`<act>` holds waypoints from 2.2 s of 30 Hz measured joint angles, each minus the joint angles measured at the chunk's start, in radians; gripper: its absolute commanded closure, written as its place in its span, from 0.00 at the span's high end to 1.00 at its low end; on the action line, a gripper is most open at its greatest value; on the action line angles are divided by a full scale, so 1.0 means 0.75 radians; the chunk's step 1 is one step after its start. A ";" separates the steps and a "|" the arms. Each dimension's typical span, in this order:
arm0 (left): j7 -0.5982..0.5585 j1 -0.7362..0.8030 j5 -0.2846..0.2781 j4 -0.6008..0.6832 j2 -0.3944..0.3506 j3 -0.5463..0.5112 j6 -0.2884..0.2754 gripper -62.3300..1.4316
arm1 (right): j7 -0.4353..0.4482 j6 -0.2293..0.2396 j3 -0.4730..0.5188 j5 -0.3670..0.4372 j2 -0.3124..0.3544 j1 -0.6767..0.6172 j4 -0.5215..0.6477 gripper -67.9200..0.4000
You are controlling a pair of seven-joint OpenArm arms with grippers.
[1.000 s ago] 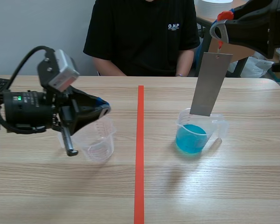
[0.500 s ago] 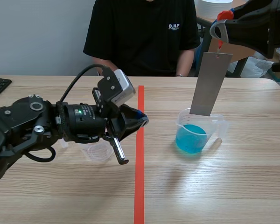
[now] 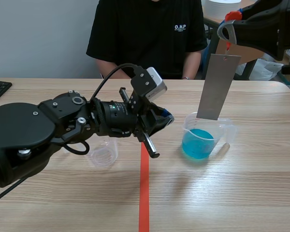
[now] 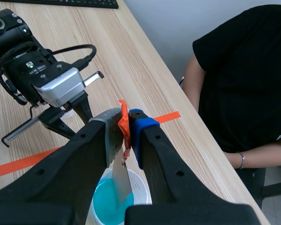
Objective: Do the redox reaction experiment.
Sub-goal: 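Point at the plate with the left hand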
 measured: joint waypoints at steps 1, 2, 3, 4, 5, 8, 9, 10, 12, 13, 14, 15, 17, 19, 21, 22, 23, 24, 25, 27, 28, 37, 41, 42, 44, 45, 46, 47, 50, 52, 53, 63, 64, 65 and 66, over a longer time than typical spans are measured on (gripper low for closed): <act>-0.002 -0.008 0.000 -0.011 0.012 0.006 -0.001 0.08 | 0.000 0.000 0.000 0.000 0.000 0.000 0.000 0.03; -0.002 -0.014 0.000 -0.020 0.025 0.011 -0.001 0.08 | 0.000 0.000 0.000 0.000 0.000 0.000 0.000 0.03; -0.006 -0.016 0.000 -0.030 0.038 0.012 -0.001 0.08 | 0.000 0.000 0.000 0.000 0.000 0.000 0.000 0.03; -0.012 -0.017 0.001 -0.038 0.051 0.014 -0.001 0.08 | 0.000 0.000 0.000 0.000 0.000 0.000 0.000 0.03; -0.026 -0.017 0.001 -0.045 0.062 0.016 -0.001 0.08 | 0.000 0.000 0.000 0.000 0.000 0.000 0.000 0.03; -0.055 -0.017 0.000 -0.058 0.083 0.019 -0.001 0.08 | 0.000 0.000 0.000 0.000 0.000 0.000 0.000 0.03; -0.056 -0.017 0.001 -0.063 0.088 0.019 0.001 0.08 | 0.000 0.000 0.000 0.000 0.000 0.000 0.000 0.03; -0.057 -0.017 0.004 -0.071 0.095 0.019 0.007 0.08 | 0.000 0.000 0.000 0.000 0.000 0.000 0.000 0.03; -0.056 -0.017 0.017 -0.087 0.105 0.019 0.009 0.08 | 0.000 0.000 0.000 0.000 0.000 0.000 0.000 0.03; -0.056 -0.017 0.019 -0.095 0.110 0.019 0.019 0.08 | 0.000 0.000 0.001 0.000 0.000 0.000 0.000 0.03; -0.056 -0.017 0.021 -0.102 0.113 0.019 0.026 0.08 | 0.000 0.000 0.001 0.000 0.000 0.000 0.000 0.03; -0.056 -0.017 0.020 -0.107 0.115 0.019 0.030 0.08 | 0.000 0.000 0.001 0.000 0.000 0.000 0.000 0.03; -0.057 -0.017 0.020 -0.116 0.116 0.019 0.030 0.08 | 0.000 0.000 0.001 0.000 0.000 0.000 0.000 0.03; -0.056 -0.017 0.021 -0.120 0.115 0.019 0.030 0.08 | 0.000 0.000 0.001 0.000 0.000 0.000 0.000 0.03; -0.056 -0.017 0.020 -0.121 0.115 0.019 0.030 0.08 | 0.000 0.000 0.001 0.000 0.000 0.000 0.000 0.03; -0.057 -0.017 0.020 -0.121 0.115 0.019 0.031 0.08 | 0.000 0.000 0.001 0.000 0.000 0.000 0.000 0.03; -0.064 -0.017 0.020 -0.121 0.115 0.019 0.036 0.08 | 0.000 0.000 0.001 0.000 0.000 0.000 0.000 0.03; -0.070 -0.017 0.020 -0.121 0.115 0.019 0.040 0.08 | 0.000 0.000 0.001 0.000 0.000 0.000 0.000 0.03; -0.073 -0.017 0.020 -0.121 0.115 0.019 0.040 0.08 | 0.000 0.000 0.001 0.000 0.000 0.000 0.000 0.03; -0.083 -0.017 0.020 -0.121 0.115 0.019 0.040 0.08 | 0.000 0.000 0.001 0.000 0.000 0.000 0.000 0.03; -0.087 -0.017 0.020 -0.121 0.115 0.019 0.046 0.08 | 0.000 0.000 0.001 0.000 0.000 0.000 0.000 0.03; -0.127 -0.017 0.001 -0.121 0.115 0.019 0.064 0.08 | 0.000 0.000 0.001 0.000 0.000 0.000 0.000 0.03; -0.146 -0.017 0.000 -0.121 0.115 0.019 0.064 0.08 | 0.000 0.000 0.001 0.000 0.000 0.000 0.000 0.03; -0.146 -0.017 0.000 -0.121 0.115 0.019 0.064 0.08 | 0.000 0.000 0.001 0.000 0.000 0.000 0.000 0.03; -0.145 -0.017 0.000 -0.121 0.115 0.019 0.063 0.08 | 0.000 0.000 0.001 0.000 0.000 0.000 0.000 0.03; -0.145 -0.017 0.000 -0.121 0.115 0.019 0.063 0.08 | 0.000 0.000 0.001 0.000 0.000 0.000 0.000 0.03; -0.145 -0.017 0.000 -0.121 0.115 0.019 0.063 0.08 | 0.000 0.000 0.001 0.000 0.000 0.000 0.000 0.03; -0.145 -0.017 0.000 -0.121 0.115 0.019 0.063 0.08 | 0.000 0.000 0.001 0.000 0.000 0.000 0.000 0.03; -0.145 -0.017 0.000 -0.121 0.115 0.019 0.063 0.08 | 0.000 0.000 0.001 0.000 0.000 0.000 0.000 0.03; -0.145 -0.017 0.000 -0.121 0.115 0.019 0.063 0.08 | 0.000 0.000 0.001 0.000 0.000 0.000 0.000 0.03; -0.145 -0.017 0.000 -0.121 0.115 0.019 0.063 0.08 | 0.000 0.000 0.001 0.000 0.000 0.000 0.000 0.03; -0.136 -0.017 0.000 -0.121 0.115 0.019 0.063 0.08 | 0.000 0.000 0.009 0.000 0.000 0.000 0.000 0.03; -0.136 -0.016 0.000 -0.121 0.115 0.019 0.063 0.08 | 0.000 0.000 0.009 0.000 0.000 0.000 0.000 0.03; -0.136 -0.015 0.000 -0.121 0.115 0.019 0.063 0.08 | 0.000 0.000 0.009 0.000 0.000 0.000 0.000 0.03; -0.136 -0.013 0.000 -0.121 0.115 0.019 0.063 0.08 | 0.000 0.000 0.009 0.000 0.000 0.000 0.000 0.03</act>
